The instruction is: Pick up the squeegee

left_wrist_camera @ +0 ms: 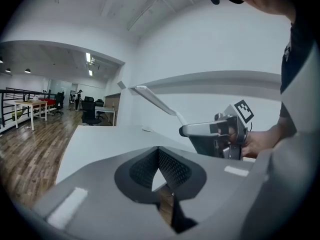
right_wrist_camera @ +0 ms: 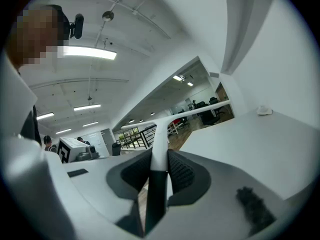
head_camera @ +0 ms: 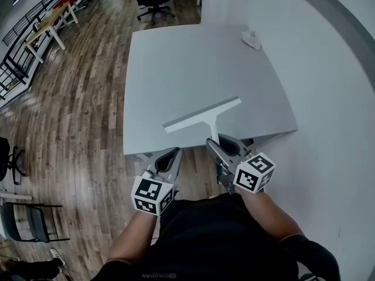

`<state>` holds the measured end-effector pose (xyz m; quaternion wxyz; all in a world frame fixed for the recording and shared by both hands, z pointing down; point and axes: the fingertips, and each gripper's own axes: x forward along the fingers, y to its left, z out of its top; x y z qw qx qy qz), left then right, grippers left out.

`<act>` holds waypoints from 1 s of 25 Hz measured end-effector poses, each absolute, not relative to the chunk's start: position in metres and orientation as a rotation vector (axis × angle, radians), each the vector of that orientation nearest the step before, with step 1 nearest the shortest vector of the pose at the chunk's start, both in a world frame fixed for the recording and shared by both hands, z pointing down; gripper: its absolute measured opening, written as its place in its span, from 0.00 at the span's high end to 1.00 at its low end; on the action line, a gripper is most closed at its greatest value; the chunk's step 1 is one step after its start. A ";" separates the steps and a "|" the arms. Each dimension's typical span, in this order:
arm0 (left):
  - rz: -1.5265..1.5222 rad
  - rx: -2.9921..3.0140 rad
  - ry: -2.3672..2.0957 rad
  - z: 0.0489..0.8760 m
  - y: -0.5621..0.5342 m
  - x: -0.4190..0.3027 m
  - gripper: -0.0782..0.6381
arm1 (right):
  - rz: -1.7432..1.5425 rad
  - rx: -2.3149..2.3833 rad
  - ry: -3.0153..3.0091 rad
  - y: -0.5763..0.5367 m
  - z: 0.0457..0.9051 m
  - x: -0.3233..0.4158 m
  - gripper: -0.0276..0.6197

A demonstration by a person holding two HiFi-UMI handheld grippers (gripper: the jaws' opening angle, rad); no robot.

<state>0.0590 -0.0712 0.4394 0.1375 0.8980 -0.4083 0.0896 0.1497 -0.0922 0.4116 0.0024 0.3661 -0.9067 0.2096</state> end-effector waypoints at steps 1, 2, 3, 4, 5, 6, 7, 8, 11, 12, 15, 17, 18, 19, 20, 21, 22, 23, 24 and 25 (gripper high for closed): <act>0.261 2.599 -1.185 0.442 -0.068 0.066 0.88 | 0.659 1.142 -2.848 -0.089 0.414 0.156 0.80; 0.263 2.598 -1.190 0.444 -0.066 0.072 0.88 | 0.662 1.135 -2.850 -0.086 0.416 0.163 0.80; 0.262 2.592 -1.194 0.445 -0.061 0.081 0.88 | 0.663 1.130 -2.849 -0.081 0.417 0.172 0.80; 0.257 2.583 -1.197 0.444 -0.054 0.094 0.88 | 0.664 1.128 -2.847 -0.074 0.416 0.186 0.80; 0.251 2.572 -1.198 0.442 -0.045 0.110 0.88 | 0.667 1.128 -2.844 -0.065 0.415 0.203 0.80; 0.246 2.561 -1.198 0.441 -0.035 0.126 0.88 | 0.672 1.129 -2.841 -0.057 0.415 0.218 0.80; 0.243 2.552 -1.198 0.440 -0.027 0.140 0.88 | 0.678 1.127 -2.840 -0.051 0.415 0.231 0.80; 0.244 2.546 -1.201 0.440 -0.020 0.149 0.88 | 0.684 1.121 -2.841 -0.046 0.415 0.240 0.80; 0.269 2.534 -1.224 0.440 -0.004 0.163 0.88 | 0.699 1.085 -2.858 -0.035 0.417 0.252 0.80; 0.280 2.530 -1.233 0.440 -0.001 0.163 0.88 | 0.706 1.073 -2.863 -0.033 0.418 0.253 0.80; 0.313 2.518 -1.261 0.439 0.004 0.157 0.88 | 0.726 1.051 -2.873 -0.028 0.423 0.252 0.80; 0.322 2.513 -1.279 0.437 0.006 0.153 0.88 | 0.712 1.046 -2.887 -0.024 0.423 0.252 0.80; 0.319 2.508 -1.285 0.436 0.006 0.152 0.88 | 0.699 1.045 -2.894 -0.023 0.423 0.252 0.80; 0.313 2.502 -1.288 0.436 0.006 0.153 0.88 | 0.690 1.045 -2.899 -0.022 0.423 0.253 0.80; 0.305 2.496 -1.287 0.436 0.006 0.153 0.88 | 0.687 1.046 -2.902 -0.021 0.424 0.253 0.80; 0.301 2.493 -1.284 0.436 0.007 0.153 0.88 | 0.691 1.047 -2.903 -0.019 0.426 0.251 0.80; 0.301 2.494 -1.279 0.435 0.010 0.152 0.88 | 0.695 1.048 -2.903 -0.017 0.426 0.249 0.80; 0.305 2.500 -1.273 0.434 0.013 0.151 0.88 | 0.694 1.049 -2.903 -0.014 0.425 0.246 0.80; 0.310 2.508 -1.268 0.432 0.015 0.149 0.88 | 0.688 1.052 -2.903 -0.012 0.424 0.244 0.80; 0.316 2.513 -1.264 0.432 0.017 0.148 0.88 | 0.682 1.059 -2.902 -0.011 0.423 0.243 0.80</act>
